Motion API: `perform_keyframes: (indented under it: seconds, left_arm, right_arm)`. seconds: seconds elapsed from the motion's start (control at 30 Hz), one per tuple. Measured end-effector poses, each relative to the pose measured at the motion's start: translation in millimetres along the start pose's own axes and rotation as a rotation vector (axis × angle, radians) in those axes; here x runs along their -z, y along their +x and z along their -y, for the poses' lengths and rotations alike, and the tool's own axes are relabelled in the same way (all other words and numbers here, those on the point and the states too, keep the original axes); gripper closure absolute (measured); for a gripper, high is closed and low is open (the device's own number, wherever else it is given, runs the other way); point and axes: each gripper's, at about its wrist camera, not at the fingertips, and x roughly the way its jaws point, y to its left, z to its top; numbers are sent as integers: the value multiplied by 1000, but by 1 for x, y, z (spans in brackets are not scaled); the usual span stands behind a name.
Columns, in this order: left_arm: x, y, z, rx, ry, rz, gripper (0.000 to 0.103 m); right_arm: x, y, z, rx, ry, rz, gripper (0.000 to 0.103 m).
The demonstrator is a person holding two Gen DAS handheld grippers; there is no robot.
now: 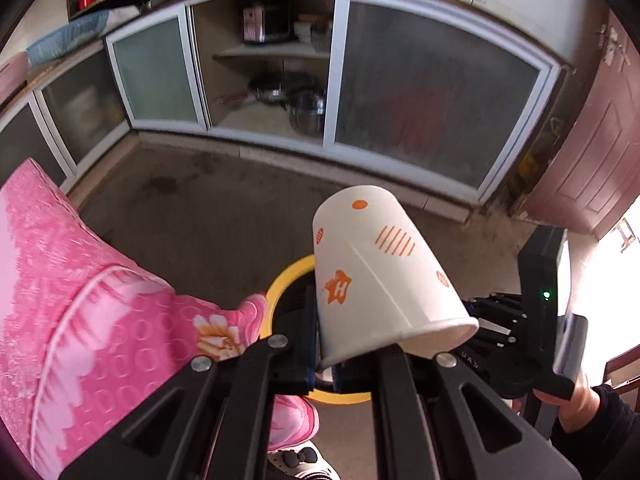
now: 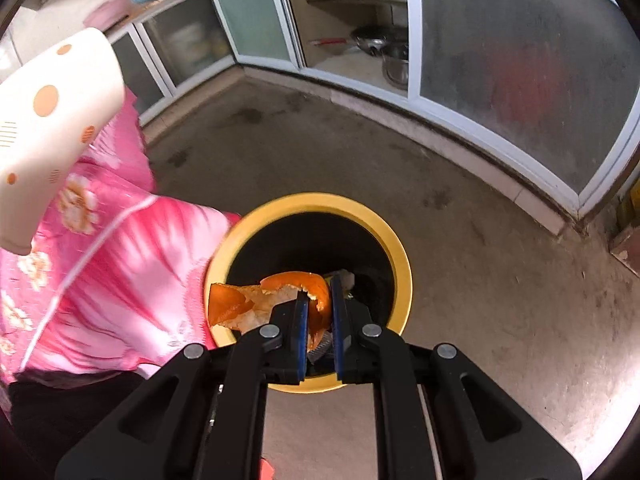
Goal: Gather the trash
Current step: 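Carry the paper cup and orange peel over the yellow bin, then open both tools to drop the cup and orange peel into the bin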
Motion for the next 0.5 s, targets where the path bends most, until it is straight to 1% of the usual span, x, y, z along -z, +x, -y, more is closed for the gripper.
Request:
perform_keyframes:
  seconds: [0.13,0.33,0.5]
  left_arm:
    - [1,31,-1,1,-9,-62,98]
    - [-1,56,-3,-4,-21,-98,98]
    - [0,71,-7,-10,-43,-120,98]
  right_arm:
    - [3,18,1,9,9,-34,94]
    - [4,42,3,26,23,-75,94]
    - [6,65,9,42,36,-128,94]
